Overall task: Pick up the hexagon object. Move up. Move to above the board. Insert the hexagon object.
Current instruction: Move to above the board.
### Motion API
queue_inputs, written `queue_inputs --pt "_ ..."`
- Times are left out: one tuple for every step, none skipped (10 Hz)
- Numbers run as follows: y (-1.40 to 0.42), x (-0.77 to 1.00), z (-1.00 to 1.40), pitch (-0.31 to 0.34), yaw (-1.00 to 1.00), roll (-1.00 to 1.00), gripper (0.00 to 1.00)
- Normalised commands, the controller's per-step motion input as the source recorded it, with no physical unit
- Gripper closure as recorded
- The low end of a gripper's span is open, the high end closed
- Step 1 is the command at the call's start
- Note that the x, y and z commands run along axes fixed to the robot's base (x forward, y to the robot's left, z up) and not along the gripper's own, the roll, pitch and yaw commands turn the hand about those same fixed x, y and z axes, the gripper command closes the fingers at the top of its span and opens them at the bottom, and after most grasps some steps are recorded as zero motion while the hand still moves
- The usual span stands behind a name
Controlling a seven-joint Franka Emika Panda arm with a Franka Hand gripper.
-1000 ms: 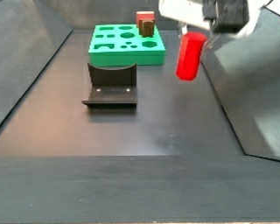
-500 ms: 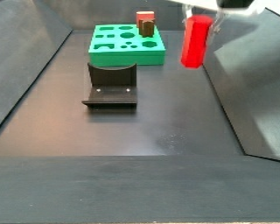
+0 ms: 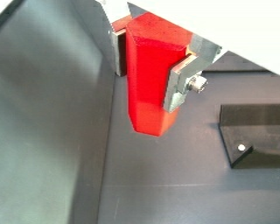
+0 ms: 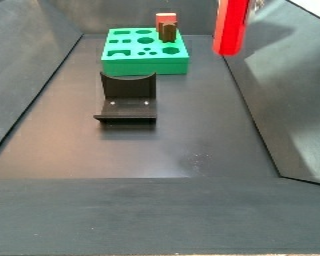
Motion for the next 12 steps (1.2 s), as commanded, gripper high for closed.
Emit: queue_inputs --pt "0.06 -0.01 1.0 0.084 -0.03 0.02 1.0" --pt "0.06 -0.01 1.0 0.083 -0.03 0.03 1.0" --pt "0.06 -0.01 1.0 0.082 -0.03 0.03 1.0" --pt "0.06 0.0 1.0 0.08 -0.03 0.02 1.0" --pt "0.05 0.0 0.83 0.082 -0.03 0.02 1.0" --pt "0.04 0.0 0.67 0.083 -0.03 0.02 1.0" --pt "0.03 0.0 0.45 0.083 -0.03 0.02 1.0" --pt "0.03 0.01 0.34 0.083 -0.03 0.02 1.0" --pt "-1.0 0.41 0.13 0.056 1.0 0.03 1.0" --pt "-1.0 0.41 0.1 0.056 1.0 0.04 1.0" --pt "-1.0 0.43 0.1 0.069 1.0 0.05 1.0" --pt "-1.0 0.44 0.1 0.085 1.0 0.02 1.0"
